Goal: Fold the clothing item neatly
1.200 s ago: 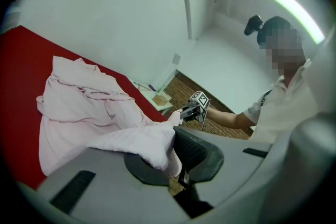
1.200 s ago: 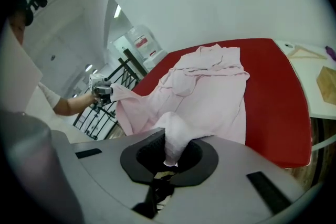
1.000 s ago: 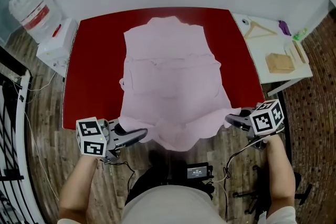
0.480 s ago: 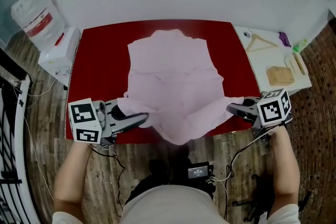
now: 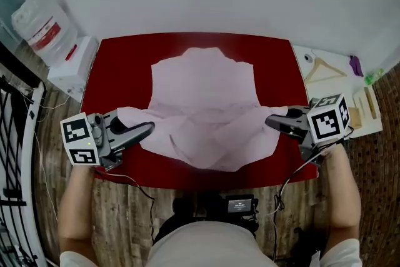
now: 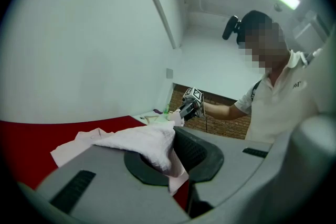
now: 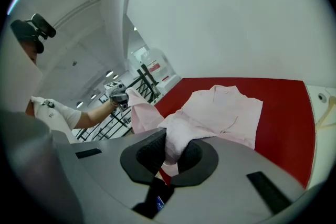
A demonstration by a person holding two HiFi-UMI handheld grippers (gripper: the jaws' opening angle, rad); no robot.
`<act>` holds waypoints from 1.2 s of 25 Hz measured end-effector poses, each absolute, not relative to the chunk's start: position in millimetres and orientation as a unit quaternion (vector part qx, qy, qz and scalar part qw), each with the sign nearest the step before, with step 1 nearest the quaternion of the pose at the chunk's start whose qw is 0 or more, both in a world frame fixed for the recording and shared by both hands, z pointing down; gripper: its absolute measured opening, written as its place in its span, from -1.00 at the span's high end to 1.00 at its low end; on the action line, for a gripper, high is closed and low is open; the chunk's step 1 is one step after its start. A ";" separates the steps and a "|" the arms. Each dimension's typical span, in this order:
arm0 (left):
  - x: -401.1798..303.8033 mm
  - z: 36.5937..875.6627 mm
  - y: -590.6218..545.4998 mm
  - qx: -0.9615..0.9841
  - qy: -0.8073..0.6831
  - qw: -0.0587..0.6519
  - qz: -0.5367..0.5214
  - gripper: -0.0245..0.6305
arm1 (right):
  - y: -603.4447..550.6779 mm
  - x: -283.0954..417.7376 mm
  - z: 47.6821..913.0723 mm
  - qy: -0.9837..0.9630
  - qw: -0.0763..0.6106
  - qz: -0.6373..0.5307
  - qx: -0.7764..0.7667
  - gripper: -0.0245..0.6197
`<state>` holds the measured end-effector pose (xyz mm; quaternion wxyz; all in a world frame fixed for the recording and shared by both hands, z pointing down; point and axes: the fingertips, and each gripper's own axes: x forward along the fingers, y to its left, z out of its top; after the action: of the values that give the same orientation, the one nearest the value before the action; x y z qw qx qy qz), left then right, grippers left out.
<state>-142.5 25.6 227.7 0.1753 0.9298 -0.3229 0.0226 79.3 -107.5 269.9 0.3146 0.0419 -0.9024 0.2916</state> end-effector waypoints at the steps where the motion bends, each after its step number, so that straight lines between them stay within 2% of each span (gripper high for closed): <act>1: -147.2 227.4 15.6 0.927 -0.331 0.176 0.024 0.85 | -119.6 75.3 268.0 -0.903 0.312 0.293 0.036 0.86; 9: -193.6 231.4 -53.5 0.905 -0.379 0.187 0.039 0.85 | -202.1 49.7 285.8 -0.898 0.316 0.306 0.025 0.86; 30: -301.2 331.3 -183.0 0.894 -0.356 0.274 -0.001 0.85 | -344.0 13.8 390.2 -0.845 0.340 0.399 0.108 0.86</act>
<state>-301.2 -183.0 331.3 0.2740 0.8936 -0.3557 -0.0012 13.8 -344.0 390.2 0.3403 0.1080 -0.8447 0.3987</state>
